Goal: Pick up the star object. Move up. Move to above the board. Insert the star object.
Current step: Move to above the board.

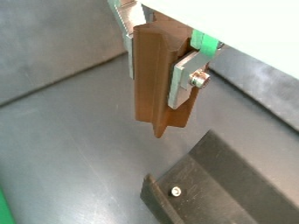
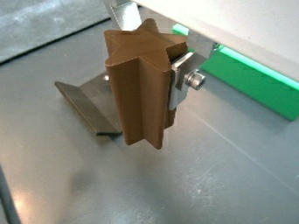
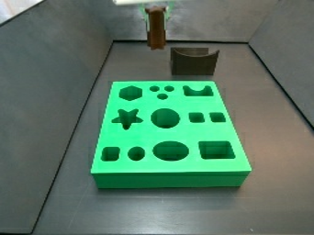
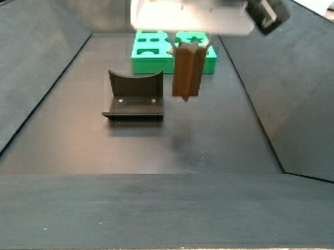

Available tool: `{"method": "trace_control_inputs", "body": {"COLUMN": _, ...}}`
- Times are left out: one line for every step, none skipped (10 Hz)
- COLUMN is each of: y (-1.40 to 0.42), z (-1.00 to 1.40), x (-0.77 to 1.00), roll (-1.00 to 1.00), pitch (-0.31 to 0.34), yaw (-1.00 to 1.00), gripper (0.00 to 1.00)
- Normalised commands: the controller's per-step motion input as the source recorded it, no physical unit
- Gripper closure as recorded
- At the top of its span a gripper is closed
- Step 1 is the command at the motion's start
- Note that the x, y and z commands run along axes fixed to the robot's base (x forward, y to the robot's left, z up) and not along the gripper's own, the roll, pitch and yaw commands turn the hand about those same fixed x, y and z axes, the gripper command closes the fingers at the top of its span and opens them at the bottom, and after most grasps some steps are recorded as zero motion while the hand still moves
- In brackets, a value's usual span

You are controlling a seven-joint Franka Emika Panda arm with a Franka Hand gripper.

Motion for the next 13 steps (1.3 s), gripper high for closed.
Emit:
{"method": "trace_control_inputs", "body": {"y": 0.03, "z": 1.0, "x": -0.05, "roll": -0.17, "pitch": -0.021, "yaw": -0.12, "gripper": 1.0}}
{"method": "trace_control_inputs", "body": {"y": 0.03, "z": 1.0, "x": -0.04, "roll": -0.17, "pitch": -0.017, "yaw": -0.12, "gripper": 1.0}}
{"method": "trace_control_inputs", "body": {"y": 0.03, "z": 1.0, "x": -0.05, "roll": -0.16, "pitch": 0.0, "yaw": -0.1, "gripper": 1.0}}
{"method": "trace_control_inputs", "body": {"y": 0.03, "z": 1.0, "x": -0.05, "roll": -0.15, "pitch": 0.009, "yaw": -0.07, "gripper": 1.0}}
{"method": "trace_control_inputs", "body": {"y": 0.04, "z": 1.0, "x": -0.05, "roll": -0.13, "pitch": 0.019, "yaw": -0.06, "gripper": 1.0}}
{"method": "trace_control_inputs", "body": {"y": 0.04, "z": 1.0, "x": -0.04, "roll": -0.12, "pitch": 0.029, "yaw": -0.05, "gripper": 1.0}}
{"method": "trace_control_inputs", "body": {"y": 0.04, "z": 1.0, "x": -0.04, "roll": -0.11, "pitch": 0.042, "yaw": -0.04, "gripper": 1.0}}
{"method": "trace_control_inputs", "body": {"y": 0.04, "z": 1.0, "x": -0.03, "roll": -0.09, "pitch": 0.057, "yaw": -0.04, "gripper": 1.0}}
{"method": "trace_control_inputs", "body": {"y": 0.04, "z": 1.0, "x": -0.02, "roll": -0.08, "pitch": 0.068, "yaw": -0.04, "gripper": 1.0}}
{"method": "trace_control_inputs", "body": {"y": 0.05, "z": 1.0, "x": -0.02, "roll": -0.07, "pitch": 0.077, "yaw": -0.04, "gripper": 1.0}}
{"method": "trace_control_inputs", "body": {"y": 0.05, "z": 1.0, "x": -0.01, "roll": -0.05, "pitch": 0.08, "yaw": -0.04, "gripper": 1.0}}
{"method": "trace_control_inputs", "body": {"y": 0.05, "z": 0.93, "x": 0.0, "roll": -0.04, "pitch": 0.085, "yaw": -0.04, "gripper": 1.0}}
{"method": "trace_control_inputs", "body": {"y": 0.04, "z": 0.76, "x": 0.0, "roll": -0.03, "pitch": 0.086, "yaw": -0.04, "gripper": 1.0}}
